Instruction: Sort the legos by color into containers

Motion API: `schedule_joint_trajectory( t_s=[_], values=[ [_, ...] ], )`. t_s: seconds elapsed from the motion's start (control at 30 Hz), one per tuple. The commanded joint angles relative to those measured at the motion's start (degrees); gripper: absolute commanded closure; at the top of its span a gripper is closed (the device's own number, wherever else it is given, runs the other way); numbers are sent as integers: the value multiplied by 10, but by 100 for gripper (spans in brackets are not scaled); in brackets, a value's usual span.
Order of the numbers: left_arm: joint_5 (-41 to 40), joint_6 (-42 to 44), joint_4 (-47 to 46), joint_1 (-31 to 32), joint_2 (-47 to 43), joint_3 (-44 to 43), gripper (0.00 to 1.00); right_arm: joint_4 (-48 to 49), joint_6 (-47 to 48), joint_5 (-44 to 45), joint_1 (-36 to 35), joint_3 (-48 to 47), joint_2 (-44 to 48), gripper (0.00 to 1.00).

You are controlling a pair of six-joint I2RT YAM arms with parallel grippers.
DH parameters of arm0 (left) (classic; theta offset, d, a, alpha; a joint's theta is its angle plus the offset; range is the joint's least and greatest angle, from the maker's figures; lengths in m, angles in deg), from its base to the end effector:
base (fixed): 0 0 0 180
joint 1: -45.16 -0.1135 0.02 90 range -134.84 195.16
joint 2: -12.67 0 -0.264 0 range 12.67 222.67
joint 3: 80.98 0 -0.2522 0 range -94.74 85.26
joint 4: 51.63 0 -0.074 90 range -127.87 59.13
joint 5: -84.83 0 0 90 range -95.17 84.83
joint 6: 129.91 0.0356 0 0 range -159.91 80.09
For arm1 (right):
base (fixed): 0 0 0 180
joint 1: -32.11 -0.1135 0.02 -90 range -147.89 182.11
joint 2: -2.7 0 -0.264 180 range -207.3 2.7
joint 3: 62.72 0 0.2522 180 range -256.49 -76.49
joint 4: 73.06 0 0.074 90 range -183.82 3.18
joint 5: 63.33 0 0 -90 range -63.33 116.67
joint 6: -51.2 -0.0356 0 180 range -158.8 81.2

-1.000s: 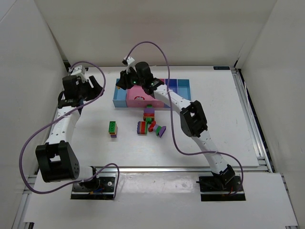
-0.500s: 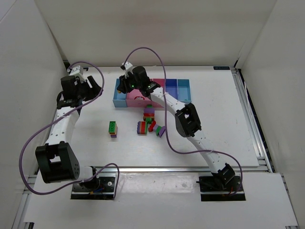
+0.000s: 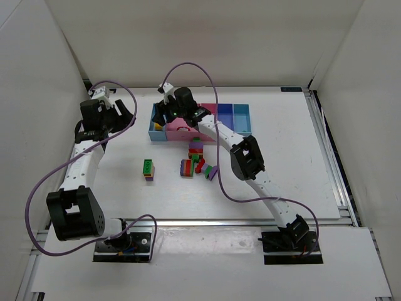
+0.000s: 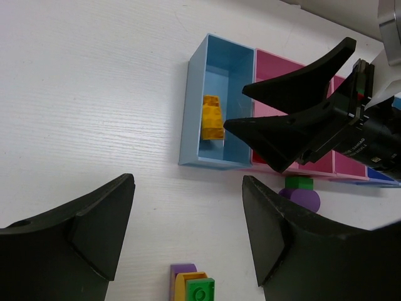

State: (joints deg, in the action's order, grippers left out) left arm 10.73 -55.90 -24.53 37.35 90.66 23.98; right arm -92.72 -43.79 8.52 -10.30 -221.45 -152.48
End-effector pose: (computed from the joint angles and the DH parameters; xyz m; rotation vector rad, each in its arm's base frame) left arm 0.3091 0.0325 0.3045 -0.2660 2.0783 -0.3768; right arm 0.4465 0.4229 0.2100 -0.8320 1.7397 0.8588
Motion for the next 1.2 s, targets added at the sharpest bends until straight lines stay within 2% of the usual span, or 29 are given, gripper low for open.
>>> schedule_joint_trajectory(
  t_s=[0.0,0.1,0.2,0.27,0.33,0.37,0.43,0.6,0.7,0.83,0.97,1.03,1.17],
  values=[
    [7,-7,6,-3,-31,7,20,19,24,-30,0,0,55,32],
    [7,0,26,-3,-50,13,21,2,28,-31,7,20,93,36],
    [21,12,68,2,-75,19,24,-5,42,-24,33,88,214,36],
    [-2,26,145,24,-90,15,27,-76,77,-12,52,90,252,36],
    [0,50,213,27,-110,17,29,-158,108,-8,82,51,285,36],
    [-3,59,236,28,-117,17,29,-231,115,-11,96,43,297,36],
    [-6,96,294,29,-121,14,29,-278,138,-17,137,62,337,35],
    [-31,132,417,31,-72,-41,29,-357,204,-18,195,221,446,34],
    [-26,136,433,31,-59,-51,29,-372,222,-17,216,306,490,35],
    [11,96,433,31,-34,-60,29,-346,211,-11,222,412,539,36],
    [32,73,433,47,2,-61,28,-346,213,-14,223,437,564,36],
    [7,65,430,103,5,-68,27,-348,218,-11,226,440,567,36],
    [-35,48,426,148,21,-69,28,-347,216,-11,232,442,573,36]
  ],
)
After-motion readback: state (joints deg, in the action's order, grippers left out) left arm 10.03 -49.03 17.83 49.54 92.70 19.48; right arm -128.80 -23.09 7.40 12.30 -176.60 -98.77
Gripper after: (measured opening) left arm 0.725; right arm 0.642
